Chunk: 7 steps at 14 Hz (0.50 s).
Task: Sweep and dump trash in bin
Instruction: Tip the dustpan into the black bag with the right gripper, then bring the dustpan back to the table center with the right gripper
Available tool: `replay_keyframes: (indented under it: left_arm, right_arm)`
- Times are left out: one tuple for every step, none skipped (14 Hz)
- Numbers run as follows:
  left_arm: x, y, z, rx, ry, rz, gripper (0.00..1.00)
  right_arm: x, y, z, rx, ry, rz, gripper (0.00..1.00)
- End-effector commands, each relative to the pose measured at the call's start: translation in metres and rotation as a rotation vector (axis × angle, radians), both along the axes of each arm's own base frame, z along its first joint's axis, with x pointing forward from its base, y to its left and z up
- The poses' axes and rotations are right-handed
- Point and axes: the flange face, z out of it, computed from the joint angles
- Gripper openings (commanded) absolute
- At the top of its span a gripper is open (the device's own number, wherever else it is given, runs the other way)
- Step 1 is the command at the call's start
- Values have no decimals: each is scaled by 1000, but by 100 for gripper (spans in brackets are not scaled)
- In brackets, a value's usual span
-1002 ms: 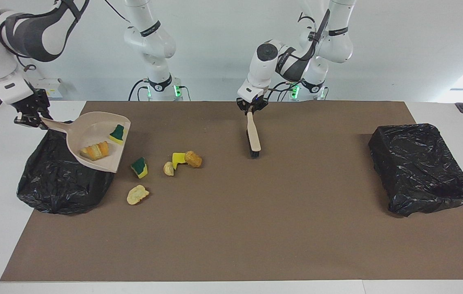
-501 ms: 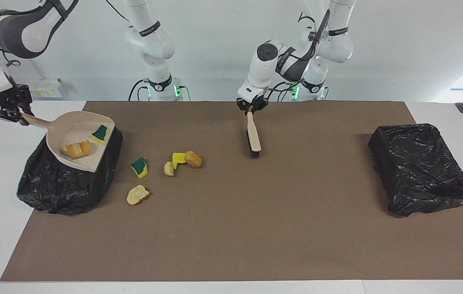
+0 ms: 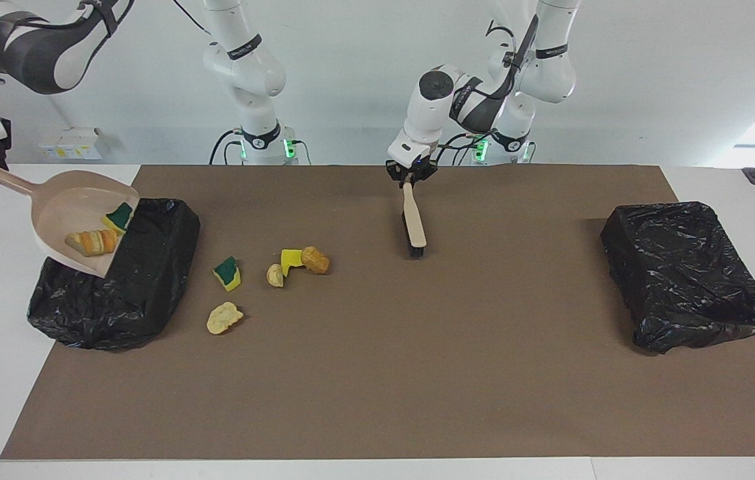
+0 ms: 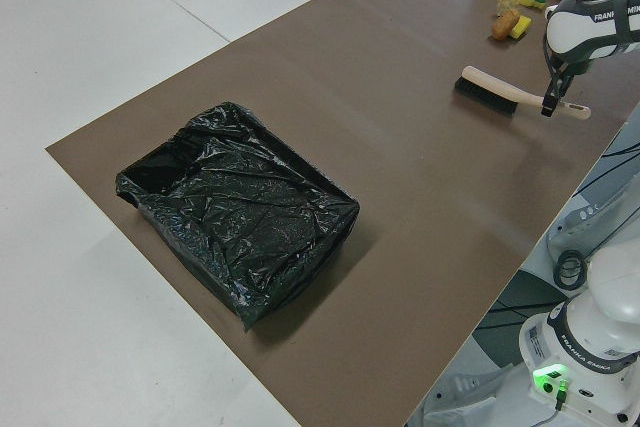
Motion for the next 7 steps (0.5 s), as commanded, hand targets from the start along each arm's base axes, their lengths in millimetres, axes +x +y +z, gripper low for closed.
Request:
replay_keyframes:
  left_arm:
    - [-3,3,-2,-4,-10,1,0]
    - [-3,3,-2,-4,-10,3,3]
    - [0,4,-2,-4,-10,9,19]
    - [0,5,-3,-2,-8,10,53]
    - [1,6,-4,1,-5,13,70]
    - [1,7,-4,2,-3,14,73]
    - [5,8,-3,0,-4,21,82]
  right_arm:
    - [-9,3,21,-26,-59,-58,0]
    - [-11,7,21,8,-56,-80,0]
    - [-11,13,19,59,-68,-101,0]
    - [-10,16,15,112,-110,-146,0]
    - [-9,21,13,164,-157,-199,0]
    - [-10,26,12,187,-176,-231,0]
    - [-7,41,10,212,-182,-249,0]
